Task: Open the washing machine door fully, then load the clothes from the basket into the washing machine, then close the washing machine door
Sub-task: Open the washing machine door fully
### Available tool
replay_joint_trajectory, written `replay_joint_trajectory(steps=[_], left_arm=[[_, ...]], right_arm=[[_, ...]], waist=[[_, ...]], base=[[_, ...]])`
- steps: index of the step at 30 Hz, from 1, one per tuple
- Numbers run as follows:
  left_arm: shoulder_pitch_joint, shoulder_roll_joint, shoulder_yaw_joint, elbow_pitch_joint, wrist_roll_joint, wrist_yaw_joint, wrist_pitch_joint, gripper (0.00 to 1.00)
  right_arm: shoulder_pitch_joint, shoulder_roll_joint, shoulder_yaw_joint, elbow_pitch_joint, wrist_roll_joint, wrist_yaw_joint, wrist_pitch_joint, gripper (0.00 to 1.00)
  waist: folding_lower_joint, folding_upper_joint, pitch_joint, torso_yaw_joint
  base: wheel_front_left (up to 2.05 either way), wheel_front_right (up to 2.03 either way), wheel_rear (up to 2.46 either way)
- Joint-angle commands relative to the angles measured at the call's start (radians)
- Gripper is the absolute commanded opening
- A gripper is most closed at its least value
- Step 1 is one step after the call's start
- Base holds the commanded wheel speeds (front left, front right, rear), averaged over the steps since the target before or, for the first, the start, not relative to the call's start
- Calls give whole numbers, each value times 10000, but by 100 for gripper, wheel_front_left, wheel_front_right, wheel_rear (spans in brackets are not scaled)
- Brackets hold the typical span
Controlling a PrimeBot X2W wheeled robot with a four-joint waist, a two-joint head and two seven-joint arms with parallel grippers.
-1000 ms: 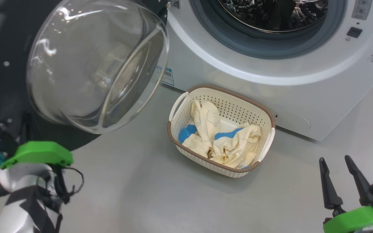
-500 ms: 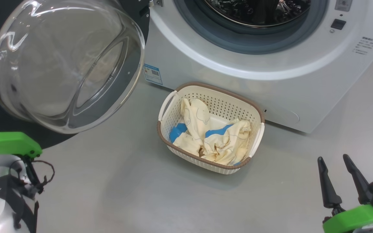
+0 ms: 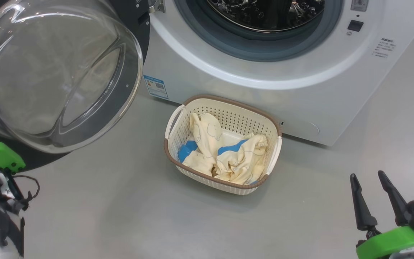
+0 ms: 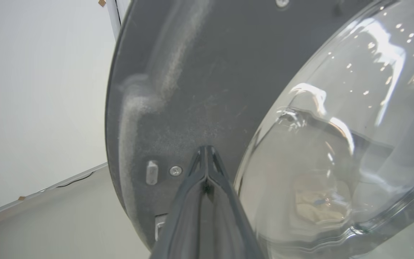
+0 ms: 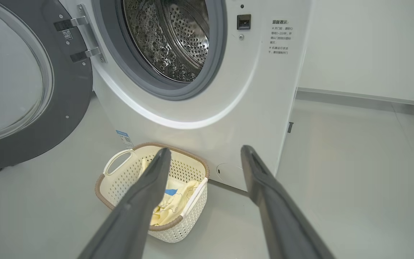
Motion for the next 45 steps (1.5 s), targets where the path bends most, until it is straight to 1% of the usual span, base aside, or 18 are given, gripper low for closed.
replay_joint_trajectory(steps=[1,6,9,10,11,14,15,16,20,23,28,31,33,34,35,38,45], left_arm=[[-490,647,400,-259,130,71,-139,0],[-371,459,642,-630,232,-124,-139,0],[-145,266,788,-1031,184,-392,-139,0],[-37,175,809,-1240,184,-471,-139,7],[218,3,789,-1651,209,-651,-139,26],[562,-252,715,-2308,213,-935,-139,50],[705,-340,676,-2545,214,-1019,-139,80],[845,-389,603,-2772,248,-1123,-139,100],[1455,-658,239,-3643,336,-1439,-139,100],[1905,-720,-102,-4202,383,-1805,-138,100],[2914,-888,-952,-5193,695,-2329,-105,100],[3498,-1042,-1191,-5613,648,-2535,-117,100],[3902,-1087,-1224,-5765,592,-2645,-126,100],[3902,-1087,-1224,-5765,592,-2645,-126,100],[4103,-1084,-1314,-5824,636,-2746,-130,100],[4704,-1102,-1257,-5987,684,-2861,-135,100],[6233,-1380,-1302,-6533,806,-3256,-137,100]], right_arm=[[-390,-168,180,-265,40,-29,-95,100],[-436,-78,157,-253,29,-29,-95,100],[-445,-4,111,-268,23,-29,-95,100],[-448,22,106,-276,20,-29,-95,100],[-444,76,69,-298,16,-29,-95,100],[-433,137,56,-315,12,-29,-95,100],[-435,158,49,-324,5,-29,-95,100],[-441,177,38,-333,3,-29,-95,100],[-437,234,54,-358,-14,-29,-95,100],[-458,254,90,-403,-47,-29,-95,100],[-462,278,124,-466,-90,-29,-95,100],[-393,305,134,-504,-118,-29,-95,100],[-356,319,171,-511,-125,-29,-95,100],[-356,319,171,-511,-125,-29,-95,100],[-346,324,182,-525,-136,-29,-95,100],[-338,331,345,-533,-168,-29,-95,100],[-145,409,380,-703,-255,-29,-95,100]], waist=[[0,0,-11,-9],[0,0,-125,-69],[0,0,-223,-134],[0,0,-260,-171],[0,0,-333,-255],[0,0,-434,-403],[0,0,-466,-470],[0,0,-502,-540],[0,0,-646,-858],[0,0,-706,-1162],[0,0,-906,-1730],[0,0,-1069,-2084],[0,0,-1174,-2354],[0,0,-1174,-2354],[0,0,-1215,-2492],[0,0,-1360,-2997],[0,0,-1632,-3936]], base=[[0,0,0],[0,0,0],[0,0,0],[0,0,0],[0,0,0],[0,0,0],[0,0,0],[0,0,0],[0,0,0],[0,0,0],[0,0,0],[0,0,0],[0,0,0],[0,0,0],[0,0,0],[0,0,0],[0,0,0]])
